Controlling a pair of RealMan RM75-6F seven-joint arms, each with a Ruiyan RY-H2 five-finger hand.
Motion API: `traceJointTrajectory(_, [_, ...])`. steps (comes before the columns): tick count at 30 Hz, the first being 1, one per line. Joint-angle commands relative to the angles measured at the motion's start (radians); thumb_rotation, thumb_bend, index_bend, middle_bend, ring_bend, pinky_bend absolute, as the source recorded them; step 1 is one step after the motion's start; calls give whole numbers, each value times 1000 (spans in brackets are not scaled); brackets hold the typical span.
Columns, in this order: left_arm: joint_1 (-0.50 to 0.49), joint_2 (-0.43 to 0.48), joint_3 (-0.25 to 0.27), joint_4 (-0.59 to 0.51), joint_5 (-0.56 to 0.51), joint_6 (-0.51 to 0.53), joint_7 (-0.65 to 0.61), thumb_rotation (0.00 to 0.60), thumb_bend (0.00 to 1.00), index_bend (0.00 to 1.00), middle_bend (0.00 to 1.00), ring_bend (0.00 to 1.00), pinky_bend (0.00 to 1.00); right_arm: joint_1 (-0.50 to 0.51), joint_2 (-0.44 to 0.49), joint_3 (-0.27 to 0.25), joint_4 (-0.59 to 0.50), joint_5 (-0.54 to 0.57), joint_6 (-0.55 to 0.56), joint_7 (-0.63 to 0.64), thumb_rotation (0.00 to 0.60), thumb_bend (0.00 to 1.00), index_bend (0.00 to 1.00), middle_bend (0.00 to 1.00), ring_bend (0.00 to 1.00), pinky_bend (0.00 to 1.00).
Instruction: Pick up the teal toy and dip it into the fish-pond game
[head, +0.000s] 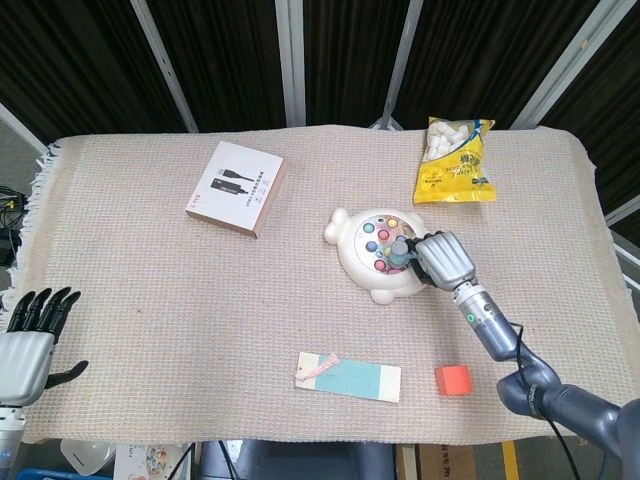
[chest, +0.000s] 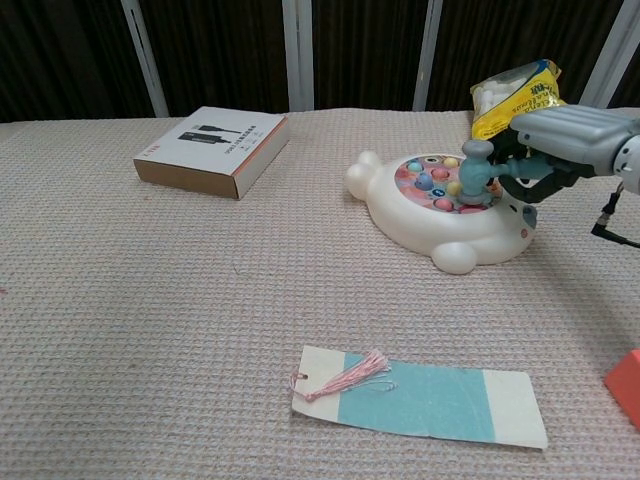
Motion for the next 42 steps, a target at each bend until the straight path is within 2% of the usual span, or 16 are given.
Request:
traceJointTrajectory(1, [0, -1, -1, 3, 1, 2, -5, 600, 110, 98, 57, 0, 0, -2, 18, 7, -23, 1, 14, -9, 600, 799, 917, 792, 660, 554])
traceJointTrajectory(9, [-2, -7, -1, 19, 1, -1, -21, 600, 111, 98, 57, 0, 0, -9, 60, 20, -81, 23, 24, -38, 600, 800, 917, 793, 662, 554])
traceJointTrajectory(25, [0, -8, 1, 25, -9, -2, -25, 600, 110, 98, 57, 0, 0, 5, 6, -1, -8, 40, -25, -39, 600, 805, 921, 796, 662, 554])
traceJointTrajectory(30, [0, -9, 0, 28, -5, 2, -30, 600, 110, 98, 57, 0, 0, -5, 39, 8, -44, 27, 17, -39, 600, 805, 921, 796, 662, 554])
traceJointTrajectory(37, [-1, -8, 0, 31, 7, 9, -37, 600, 110, 98, 57, 0, 0, -45, 138, 11, -146, 21, 78, -43, 600, 805, 921, 796, 662, 554])
traceJointTrajectory(42, [1, -7, 1, 29, 5, 11, -38, 600, 110, 98, 57, 0, 0, -96, 173, -22, -150, 17, 99, 6, 600, 805, 920, 796, 662, 554])
